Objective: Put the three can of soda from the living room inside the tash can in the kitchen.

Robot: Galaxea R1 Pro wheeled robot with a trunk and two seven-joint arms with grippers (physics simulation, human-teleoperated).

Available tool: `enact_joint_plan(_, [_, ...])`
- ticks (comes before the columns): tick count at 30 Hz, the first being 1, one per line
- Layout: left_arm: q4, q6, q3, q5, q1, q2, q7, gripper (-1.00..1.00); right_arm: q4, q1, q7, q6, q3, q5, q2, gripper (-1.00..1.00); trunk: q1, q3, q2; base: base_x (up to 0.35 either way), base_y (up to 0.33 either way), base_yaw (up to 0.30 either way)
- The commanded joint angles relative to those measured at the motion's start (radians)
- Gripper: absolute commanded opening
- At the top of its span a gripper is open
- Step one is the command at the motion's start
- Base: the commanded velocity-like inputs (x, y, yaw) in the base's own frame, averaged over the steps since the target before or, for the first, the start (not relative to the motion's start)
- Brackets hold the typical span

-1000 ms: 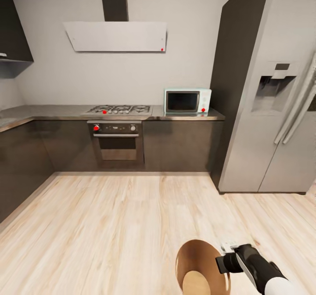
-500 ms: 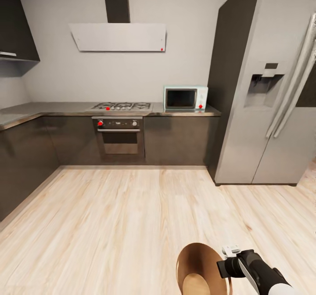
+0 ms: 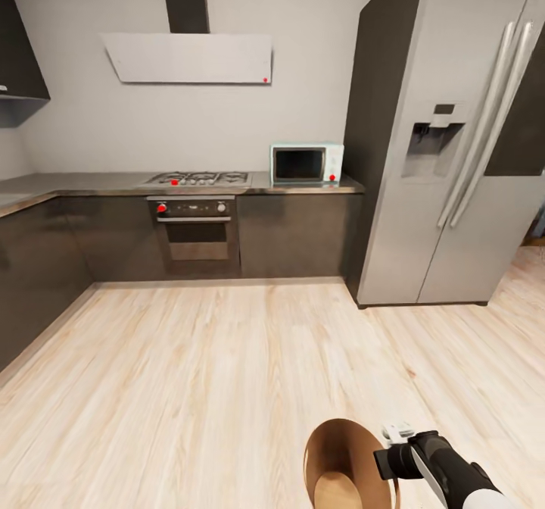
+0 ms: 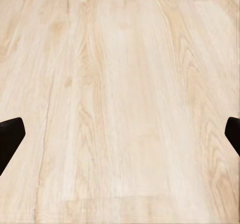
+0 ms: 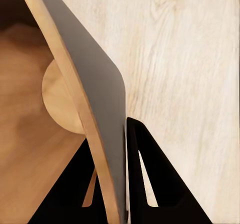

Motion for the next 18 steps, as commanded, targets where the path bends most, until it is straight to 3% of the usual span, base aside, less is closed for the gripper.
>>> enact_joint_plan(1, [0.000, 0.000, 0.000, 0.000, 0.000, 0.000, 0.000, 1.00, 0.000, 0.000, 0.006, 0.003, -0.002, -0.012, 0.000, -1.00, 0.000, -0.001, 0.000, -0.004, 0.000, -0.216])
enact_joint_plan(18, [0.000, 0.000, 0.000, 0.000, 0.000, 0.000, 0.000, 1.00, 0.001, 0.000, 0.007, 0.003, 0.000, -0.012, 0.000, -1.00, 0.000, -0.010, 0.000, 0.000, 0.000, -0.224])
